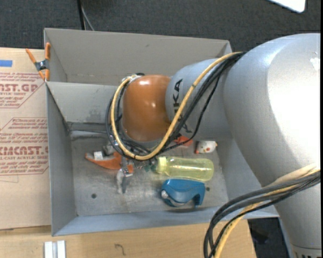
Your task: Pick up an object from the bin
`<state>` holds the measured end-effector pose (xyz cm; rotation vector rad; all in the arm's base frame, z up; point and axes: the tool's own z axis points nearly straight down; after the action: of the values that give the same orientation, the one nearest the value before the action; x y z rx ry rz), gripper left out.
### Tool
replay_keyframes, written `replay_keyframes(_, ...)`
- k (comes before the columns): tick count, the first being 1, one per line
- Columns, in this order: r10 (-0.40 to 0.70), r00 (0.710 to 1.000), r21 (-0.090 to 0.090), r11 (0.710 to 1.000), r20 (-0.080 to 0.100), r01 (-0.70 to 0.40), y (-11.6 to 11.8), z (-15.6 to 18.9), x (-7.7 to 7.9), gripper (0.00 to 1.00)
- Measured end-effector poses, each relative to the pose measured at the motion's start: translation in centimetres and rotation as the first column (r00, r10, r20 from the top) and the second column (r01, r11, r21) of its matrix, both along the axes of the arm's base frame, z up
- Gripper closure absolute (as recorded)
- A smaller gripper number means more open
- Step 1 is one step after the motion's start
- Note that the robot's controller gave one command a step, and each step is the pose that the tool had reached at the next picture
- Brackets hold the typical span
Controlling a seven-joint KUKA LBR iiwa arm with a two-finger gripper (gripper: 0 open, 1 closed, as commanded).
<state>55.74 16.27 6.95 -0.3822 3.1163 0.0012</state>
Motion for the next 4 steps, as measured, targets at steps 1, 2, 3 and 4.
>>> replay_keyframes(1,0.076,0.997,0.0,0.997,0.001,-0.076,0.4,0.2,2.0,0.0)
replay_keyframes(2,0.016,1.0,0.003,1.0,0.006,-0.016,0.3,0.2,0.8,0.0)
replay_keyframes(3,0.077,0.997,0.002,0.997,-0.001,-0.077,0.7,0.4,2.1,1.0)
replay_keyframes(4,0.077,0.997,0.002,0.997,-0.001,-0.077,0.7,0.4,2.1,1.0)
